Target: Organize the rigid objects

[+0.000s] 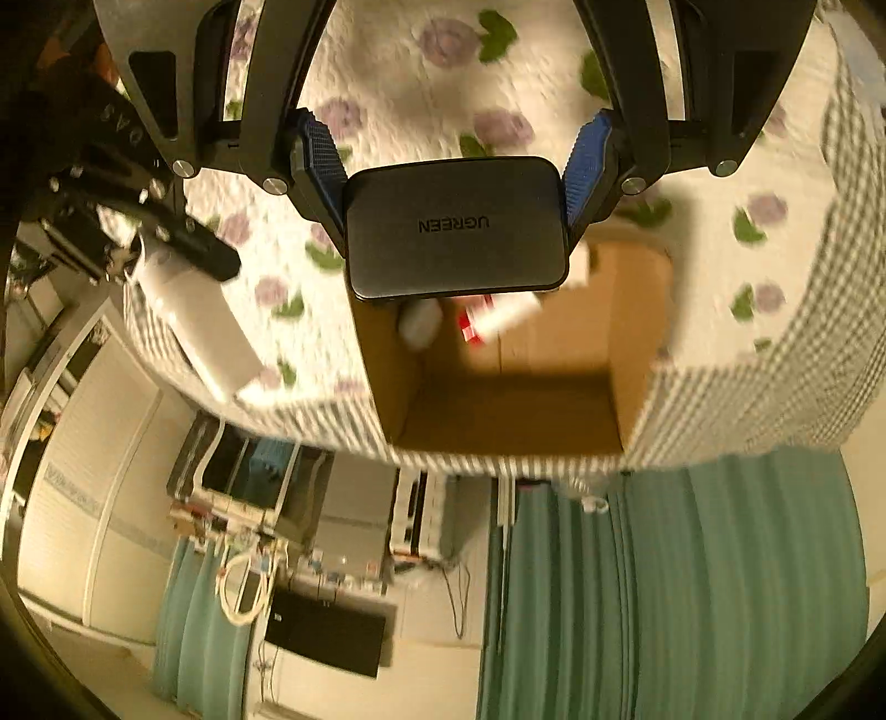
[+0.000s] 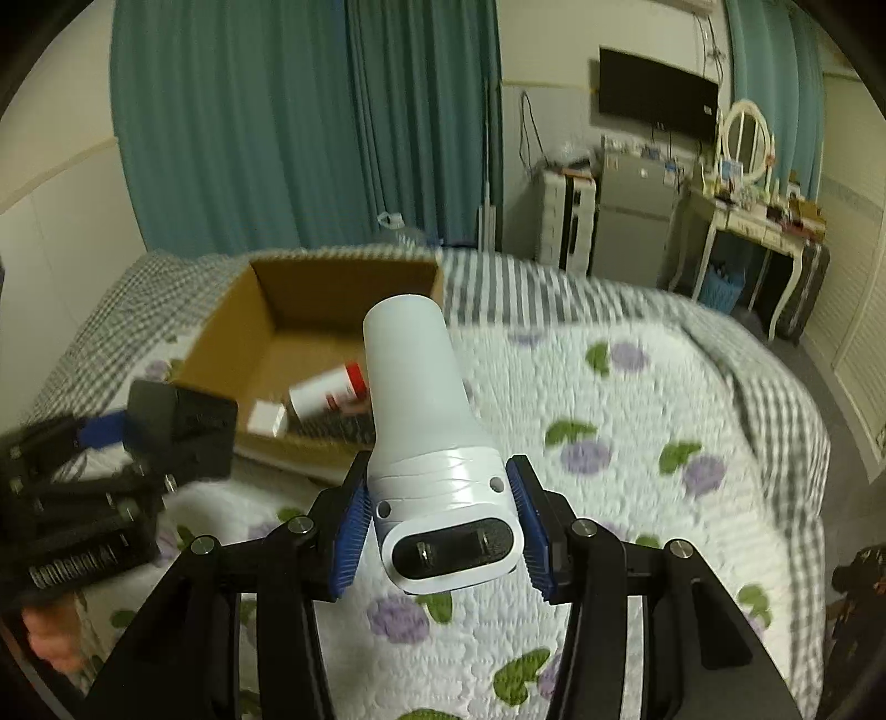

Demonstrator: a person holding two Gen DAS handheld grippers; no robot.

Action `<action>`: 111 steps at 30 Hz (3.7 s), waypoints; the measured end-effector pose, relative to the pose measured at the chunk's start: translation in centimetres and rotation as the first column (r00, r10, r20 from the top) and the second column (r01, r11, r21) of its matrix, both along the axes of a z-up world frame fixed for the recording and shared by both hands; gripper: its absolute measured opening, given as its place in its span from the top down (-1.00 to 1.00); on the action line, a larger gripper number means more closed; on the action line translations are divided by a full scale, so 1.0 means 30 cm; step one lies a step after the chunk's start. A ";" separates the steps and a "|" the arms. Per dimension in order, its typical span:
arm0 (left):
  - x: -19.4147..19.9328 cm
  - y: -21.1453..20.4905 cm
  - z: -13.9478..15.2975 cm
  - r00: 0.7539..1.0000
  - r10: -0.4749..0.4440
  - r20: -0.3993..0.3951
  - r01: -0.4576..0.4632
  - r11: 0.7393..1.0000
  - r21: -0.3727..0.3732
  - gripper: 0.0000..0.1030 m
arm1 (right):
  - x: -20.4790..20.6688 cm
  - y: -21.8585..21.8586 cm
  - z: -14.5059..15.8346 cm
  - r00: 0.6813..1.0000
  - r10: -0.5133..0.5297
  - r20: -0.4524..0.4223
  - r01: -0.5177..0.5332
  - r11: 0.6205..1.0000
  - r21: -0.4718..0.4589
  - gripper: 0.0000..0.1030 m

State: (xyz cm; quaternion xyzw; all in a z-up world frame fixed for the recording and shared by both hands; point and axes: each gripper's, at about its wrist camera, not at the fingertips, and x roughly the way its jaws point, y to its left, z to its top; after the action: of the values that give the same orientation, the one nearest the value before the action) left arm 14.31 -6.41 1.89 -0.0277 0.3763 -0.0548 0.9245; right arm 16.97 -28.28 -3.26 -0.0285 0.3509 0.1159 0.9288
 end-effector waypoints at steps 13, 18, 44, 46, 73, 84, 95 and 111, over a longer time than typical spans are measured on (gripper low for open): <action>0.313 0.121 -0.054 1.000 0.028 0.010 -0.029 0.992 0.125 -0.33 | 0.254 0.173 0.141 0.988 0.097 0.122 -0.098 0.995 -0.002 0.08; 0.394 0.130 -0.165 1.000 0.017 -0.016 -0.015 0.989 0.149 -0.33 | 0.397 0.248 0.086 0.985 0.120 0.121 -0.119 0.993 -0.019 0.08; 0.360 0.183 -0.194 0.999 0.043 0.009 -0.044 0.987 0.153 -0.38 | 0.556 0.300 -0.182 0.986 0.163 -0.039 -0.164 0.987 -0.003 0.07; 0.358 0.178 -0.201 0.999 0.039 0.006 -0.040 0.988 0.147 -0.38 | 0.566 0.293 -0.204 0.986 0.161 -0.041 -0.160 0.987 0.020 0.04; 0.018 0.151 0.089 0.963 0.052 0.265 -0.087 0.989 0.120 -0.38 | 0.152 0.157 0.163 0.980 0.011 0.201 -0.019 0.999 0.039 -0.60; -0.243 0.155 0.131 0.944 0.045 0.326 -0.080 0.992 0.095 -0.43 | -0.137 0.077 0.161 0.975 -0.072 0.208 0.051 0.994 0.101 -0.95; -0.387 0.184 0.091 0.929 0.054 0.367 -0.091 0.992 0.083 -0.44 | -0.308 0.088 0.131 0.953 -0.130 0.272 0.108 0.990 0.095 -1.00; -0.375 0.247 -0.007 0.947 0.074 0.313 -0.097 0.993 0.060 -0.44 | -0.267 0.182 0.088 0.960 -0.106 0.258 0.100 0.994 0.035 -1.00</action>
State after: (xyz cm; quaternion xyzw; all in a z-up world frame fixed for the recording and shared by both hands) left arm 3.08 1.00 1.68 -0.0003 0.2267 -0.0043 0.9739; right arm 8.95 -22.82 -0.62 -0.0150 0.2259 0.0667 0.9717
